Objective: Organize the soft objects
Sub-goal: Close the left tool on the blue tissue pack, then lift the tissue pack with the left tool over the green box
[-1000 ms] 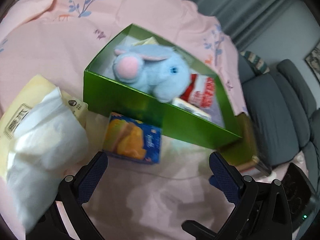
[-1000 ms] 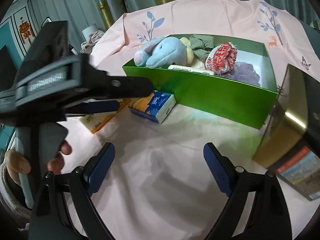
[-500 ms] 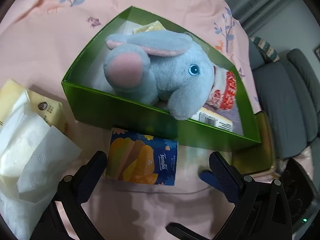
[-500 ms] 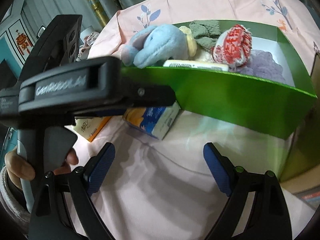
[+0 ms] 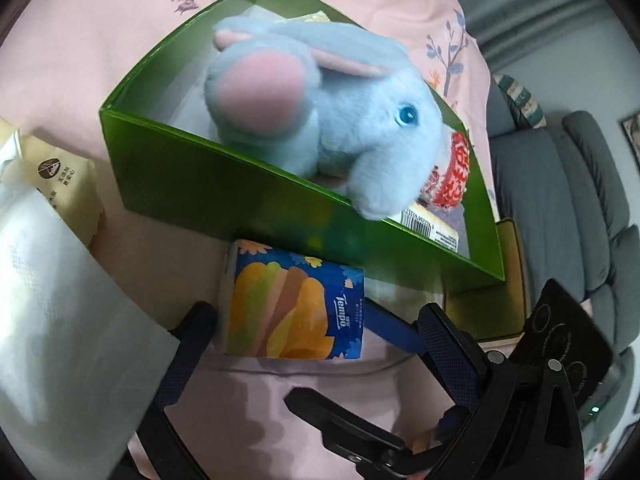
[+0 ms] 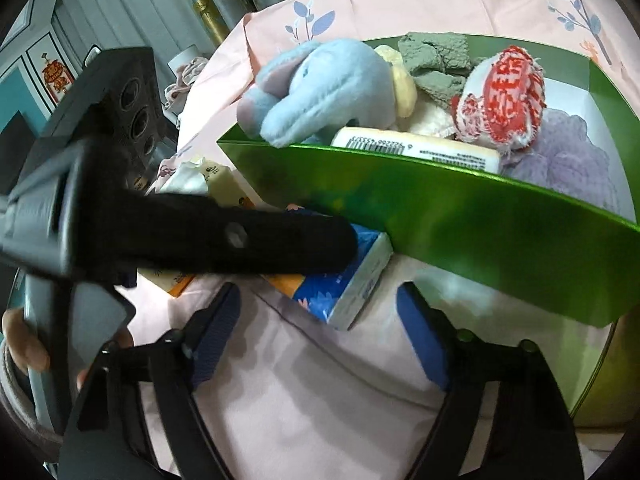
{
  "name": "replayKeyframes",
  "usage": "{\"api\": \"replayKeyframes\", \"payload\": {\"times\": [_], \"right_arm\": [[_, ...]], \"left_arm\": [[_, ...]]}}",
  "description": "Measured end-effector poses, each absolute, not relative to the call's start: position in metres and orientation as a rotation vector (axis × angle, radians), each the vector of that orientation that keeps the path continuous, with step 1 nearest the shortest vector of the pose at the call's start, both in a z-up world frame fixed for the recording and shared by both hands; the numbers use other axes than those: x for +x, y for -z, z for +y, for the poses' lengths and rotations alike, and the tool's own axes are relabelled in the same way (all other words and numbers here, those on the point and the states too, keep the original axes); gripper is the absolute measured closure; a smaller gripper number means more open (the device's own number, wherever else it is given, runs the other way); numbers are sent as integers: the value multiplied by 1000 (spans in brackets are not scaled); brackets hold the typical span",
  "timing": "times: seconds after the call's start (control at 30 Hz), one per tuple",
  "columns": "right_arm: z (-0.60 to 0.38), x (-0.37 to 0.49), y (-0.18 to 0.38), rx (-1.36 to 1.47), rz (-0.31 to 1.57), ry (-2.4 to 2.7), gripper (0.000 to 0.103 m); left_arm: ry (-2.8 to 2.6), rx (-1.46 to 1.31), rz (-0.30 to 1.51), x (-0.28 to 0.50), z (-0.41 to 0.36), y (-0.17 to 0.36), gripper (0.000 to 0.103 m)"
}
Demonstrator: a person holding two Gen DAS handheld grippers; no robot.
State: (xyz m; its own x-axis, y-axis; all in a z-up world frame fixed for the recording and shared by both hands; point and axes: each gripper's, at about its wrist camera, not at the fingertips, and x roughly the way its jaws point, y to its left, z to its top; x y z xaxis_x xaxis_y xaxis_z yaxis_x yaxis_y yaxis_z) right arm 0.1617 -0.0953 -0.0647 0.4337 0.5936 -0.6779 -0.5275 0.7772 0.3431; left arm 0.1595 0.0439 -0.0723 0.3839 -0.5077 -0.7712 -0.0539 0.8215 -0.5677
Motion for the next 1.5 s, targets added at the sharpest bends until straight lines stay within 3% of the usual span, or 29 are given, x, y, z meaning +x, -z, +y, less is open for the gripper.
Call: {"api": "replayKeyframes", "payload": {"times": [0.13,0.2,0.4,0.47,1.5], "right_arm": [[-89,169,65,49,884,-682,45],[-87,171,65,32,885,-674,50],[-88,177,65,24,877,-672,55],[-90,176,64,19,870,-668,56],[-102,133,4,-17,632,-661,57]], "left_arm": [[294,-558,1153,160,45,72,6],[287,-554,1152,159,47,73,13],[257,-540,1138,155,54,76,32],[249,-524,1132,152,54,76,34],[300,-482,941,124,45,8,35]]}}
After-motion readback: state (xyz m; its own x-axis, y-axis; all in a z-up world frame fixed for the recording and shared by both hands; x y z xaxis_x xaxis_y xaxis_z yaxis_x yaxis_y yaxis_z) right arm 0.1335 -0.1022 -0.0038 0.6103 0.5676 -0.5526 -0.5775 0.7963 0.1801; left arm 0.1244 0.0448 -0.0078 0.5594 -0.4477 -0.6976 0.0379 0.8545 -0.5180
